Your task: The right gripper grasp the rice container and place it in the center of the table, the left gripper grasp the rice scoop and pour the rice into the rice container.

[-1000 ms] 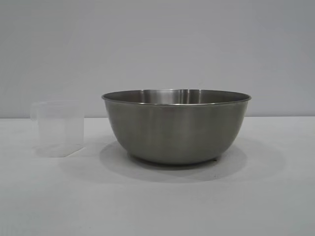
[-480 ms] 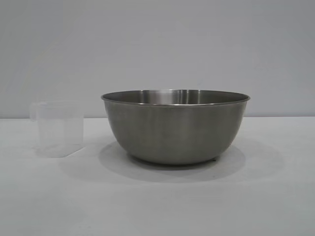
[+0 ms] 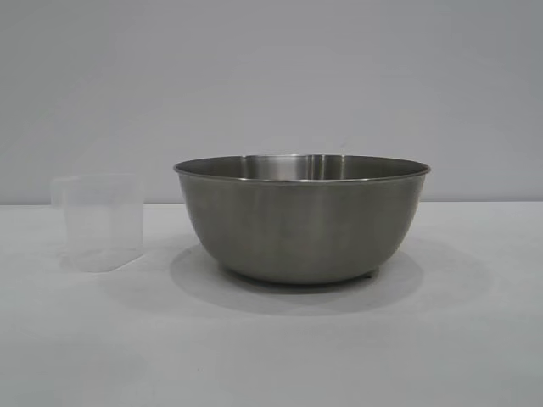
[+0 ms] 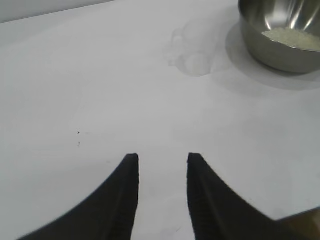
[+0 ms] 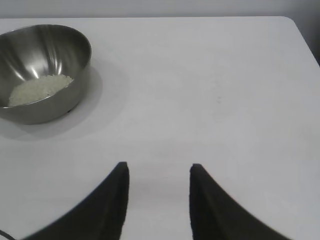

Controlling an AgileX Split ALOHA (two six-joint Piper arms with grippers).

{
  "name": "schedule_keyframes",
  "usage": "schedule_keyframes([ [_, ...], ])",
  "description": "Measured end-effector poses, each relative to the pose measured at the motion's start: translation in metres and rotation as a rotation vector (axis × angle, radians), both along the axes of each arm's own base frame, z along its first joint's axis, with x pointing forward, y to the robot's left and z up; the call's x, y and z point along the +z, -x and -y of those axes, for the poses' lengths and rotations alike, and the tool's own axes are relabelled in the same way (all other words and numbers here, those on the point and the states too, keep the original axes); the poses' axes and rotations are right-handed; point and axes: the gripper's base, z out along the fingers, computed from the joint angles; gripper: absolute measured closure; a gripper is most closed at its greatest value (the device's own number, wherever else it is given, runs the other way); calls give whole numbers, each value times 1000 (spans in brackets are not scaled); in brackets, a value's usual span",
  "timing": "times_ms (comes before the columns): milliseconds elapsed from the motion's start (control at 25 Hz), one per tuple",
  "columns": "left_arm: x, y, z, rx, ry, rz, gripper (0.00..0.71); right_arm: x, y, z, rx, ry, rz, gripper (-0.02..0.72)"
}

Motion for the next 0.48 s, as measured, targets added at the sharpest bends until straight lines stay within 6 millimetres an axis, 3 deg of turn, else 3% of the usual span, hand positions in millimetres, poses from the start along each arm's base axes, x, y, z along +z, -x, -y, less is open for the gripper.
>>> schedule_keyframes([
  [480,0,0,0,38,0,0,519,0,0,0,-3,-2,0,402],
])
